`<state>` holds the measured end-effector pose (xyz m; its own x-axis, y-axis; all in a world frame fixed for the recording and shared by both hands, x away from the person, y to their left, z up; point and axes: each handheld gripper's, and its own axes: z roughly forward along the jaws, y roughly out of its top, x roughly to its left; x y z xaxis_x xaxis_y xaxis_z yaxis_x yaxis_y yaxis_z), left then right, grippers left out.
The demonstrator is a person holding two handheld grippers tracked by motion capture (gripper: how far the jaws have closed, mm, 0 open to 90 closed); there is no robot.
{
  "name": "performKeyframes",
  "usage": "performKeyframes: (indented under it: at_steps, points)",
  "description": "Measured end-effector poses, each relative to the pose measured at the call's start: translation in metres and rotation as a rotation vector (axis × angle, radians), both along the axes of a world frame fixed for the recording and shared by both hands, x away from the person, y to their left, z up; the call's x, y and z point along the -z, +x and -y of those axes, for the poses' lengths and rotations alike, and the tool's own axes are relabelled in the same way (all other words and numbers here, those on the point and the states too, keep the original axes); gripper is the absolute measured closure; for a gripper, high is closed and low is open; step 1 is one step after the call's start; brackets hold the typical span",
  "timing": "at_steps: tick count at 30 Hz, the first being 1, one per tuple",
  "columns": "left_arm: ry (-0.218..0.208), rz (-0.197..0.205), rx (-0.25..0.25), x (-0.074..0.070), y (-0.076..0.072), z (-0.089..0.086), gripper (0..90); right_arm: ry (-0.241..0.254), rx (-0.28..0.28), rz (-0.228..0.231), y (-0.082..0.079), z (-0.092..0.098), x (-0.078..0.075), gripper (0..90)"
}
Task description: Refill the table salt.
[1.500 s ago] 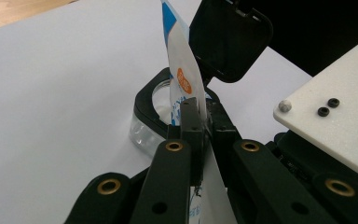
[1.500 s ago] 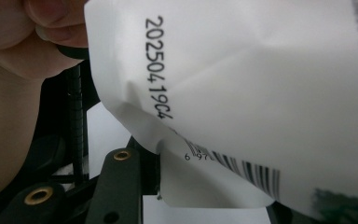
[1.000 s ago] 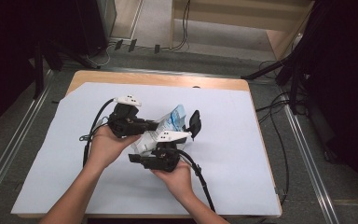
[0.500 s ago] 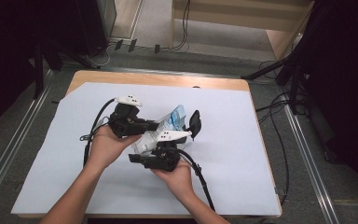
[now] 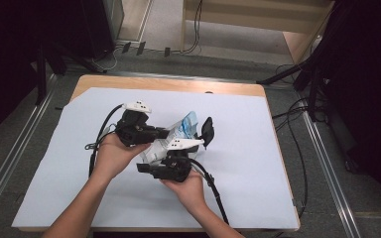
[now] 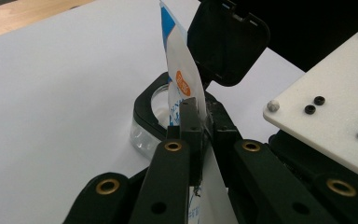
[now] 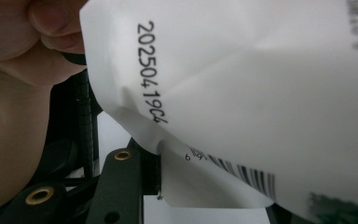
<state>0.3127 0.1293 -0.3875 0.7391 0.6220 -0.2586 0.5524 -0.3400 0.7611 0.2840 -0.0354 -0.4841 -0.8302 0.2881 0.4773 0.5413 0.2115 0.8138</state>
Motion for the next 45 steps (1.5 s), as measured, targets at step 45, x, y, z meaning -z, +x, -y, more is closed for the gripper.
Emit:
performKeyframes:
  at_steps: [45]
  points:
    - [0.0, 0.024, -0.01, -0.0014, 0.0003, 0.0015, 88.0, 0.039, 0.0, -0.031, 0.0018, 0.0014, -0.0014, 62.2]
